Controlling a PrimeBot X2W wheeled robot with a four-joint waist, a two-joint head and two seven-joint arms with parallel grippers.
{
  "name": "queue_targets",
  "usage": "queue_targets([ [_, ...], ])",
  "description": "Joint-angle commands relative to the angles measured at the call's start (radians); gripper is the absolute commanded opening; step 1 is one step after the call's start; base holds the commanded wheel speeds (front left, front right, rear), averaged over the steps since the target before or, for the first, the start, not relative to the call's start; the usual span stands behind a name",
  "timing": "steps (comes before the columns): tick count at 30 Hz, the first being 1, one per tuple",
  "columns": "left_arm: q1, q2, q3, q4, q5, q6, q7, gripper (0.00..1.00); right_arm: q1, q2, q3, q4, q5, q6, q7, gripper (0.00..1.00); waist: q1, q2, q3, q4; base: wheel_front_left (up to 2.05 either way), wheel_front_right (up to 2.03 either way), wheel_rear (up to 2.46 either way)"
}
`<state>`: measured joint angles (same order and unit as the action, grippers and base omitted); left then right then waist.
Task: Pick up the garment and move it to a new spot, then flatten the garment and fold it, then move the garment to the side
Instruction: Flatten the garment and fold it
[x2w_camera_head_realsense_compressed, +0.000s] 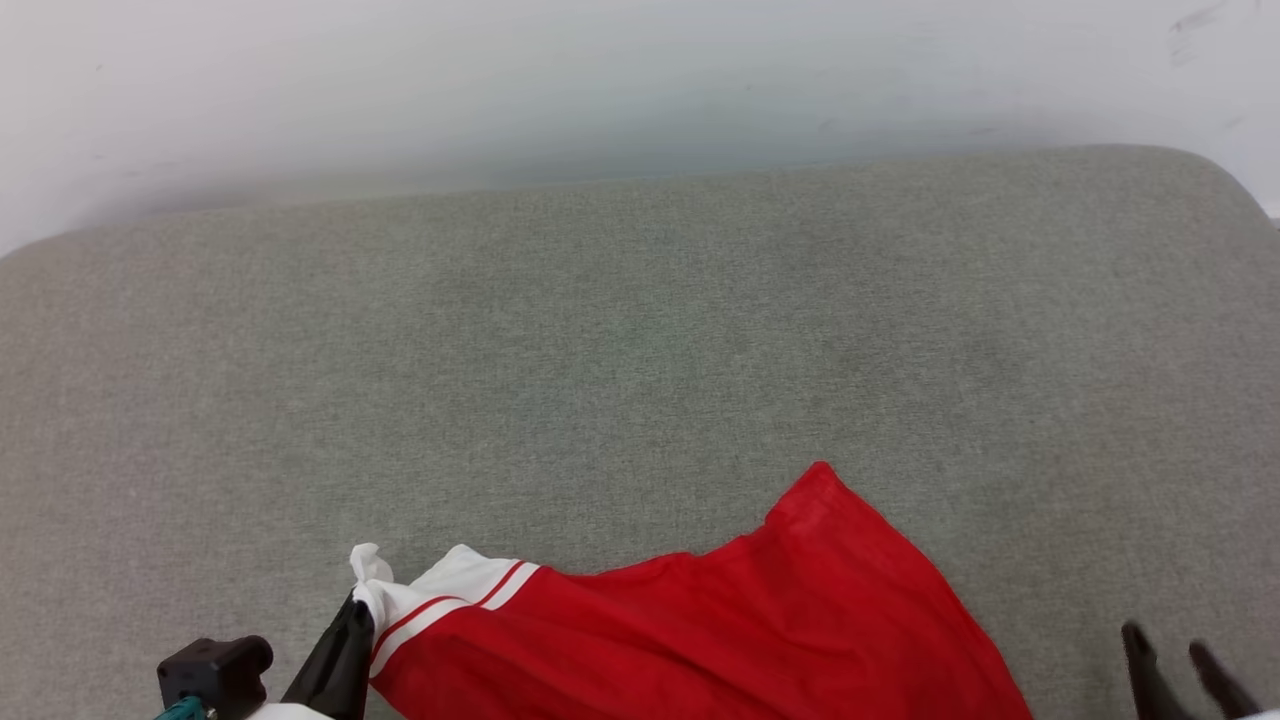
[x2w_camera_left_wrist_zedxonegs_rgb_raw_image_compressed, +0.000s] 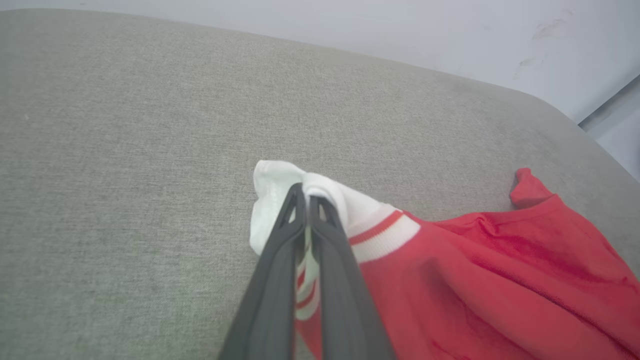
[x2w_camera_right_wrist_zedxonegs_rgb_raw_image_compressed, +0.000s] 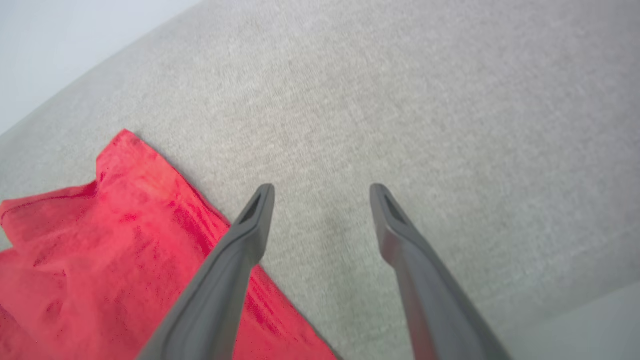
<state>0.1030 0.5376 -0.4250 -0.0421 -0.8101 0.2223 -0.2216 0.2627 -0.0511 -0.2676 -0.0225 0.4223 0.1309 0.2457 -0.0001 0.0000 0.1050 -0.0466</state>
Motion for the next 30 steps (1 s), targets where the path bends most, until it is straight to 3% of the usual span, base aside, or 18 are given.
queue_targets([
  [1, -0.009, -0.001, -0.002, -0.011, 0.007, 0.008, 0.003, 0.00, -0.046, -0.011, -0.001, 0.004, -0.013, 0.000, -0.039, 1.00, 0.0001, 0.0000, 0.003, 0.006, 0.00, 0.00, 0.00],
  [4, -0.018, 0.000, -0.007, -0.032, 0.015, 0.012, 0.008, 0.00, -0.132, -0.047, 0.016, 0.038, -0.006, 0.000, -0.056, 1.00, 0.0001, 0.0000, 0.016, 0.019, 0.00, 0.00, 0.00],
  [7, -0.042, 0.005, -0.011, -0.056, 0.025, 0.010, 0.014, 0.00, -0.236, -0.103, 0.062, 0.079, 0.006, 0.000, 0.008, 1.00, 0.0001, 0.0000, 0.049, 0.037, 0.00, 0.00, 0.00],
  [12, -0.095, 0.002, -0.025, -0.090, 0.047, 0.001, 0.020, 0.00, -0.413, -0.224, 0.196, 0.103, 0.033, 0.000, 0.258, 1.00, 0.0001, 0.0000, 0.118, 0.082, 0.00, 0.00, 0.00],
  [16, -0.137, -0.010, -0.034, -0.110, 0.063, -0.009, 0.015, 0.00, -0.533, -0.285, 0.299, 0.074, 0.065, 0.000, 0.472, 1.00, 0.0001, 0.0000, 0.178, 0.118, 0.00, 0.00, 0.00],
  [22, -0.192, -0.033, -0.053, -0.109, 0.076, -0.030, 0.006, 0.00, -0.654, -0.323, 0.419, 0.058, 0.078, 0.000, 0.700, 1.00, 0.0001, 0.0000, 0.237, 0.165, 0.00, 0.00, 0.00],
  [30, -0.219, -0.058, -0.063, -0.077, 0.071, -0.054, -0.005, 0.00, -0.636, -0.339, 0.560, 0.116, 0.115, 0.000, 0.826, 1.00, 0.0001, 0.0000, 0.262, 0.194, 0.00, 0.00, 0.00],
])
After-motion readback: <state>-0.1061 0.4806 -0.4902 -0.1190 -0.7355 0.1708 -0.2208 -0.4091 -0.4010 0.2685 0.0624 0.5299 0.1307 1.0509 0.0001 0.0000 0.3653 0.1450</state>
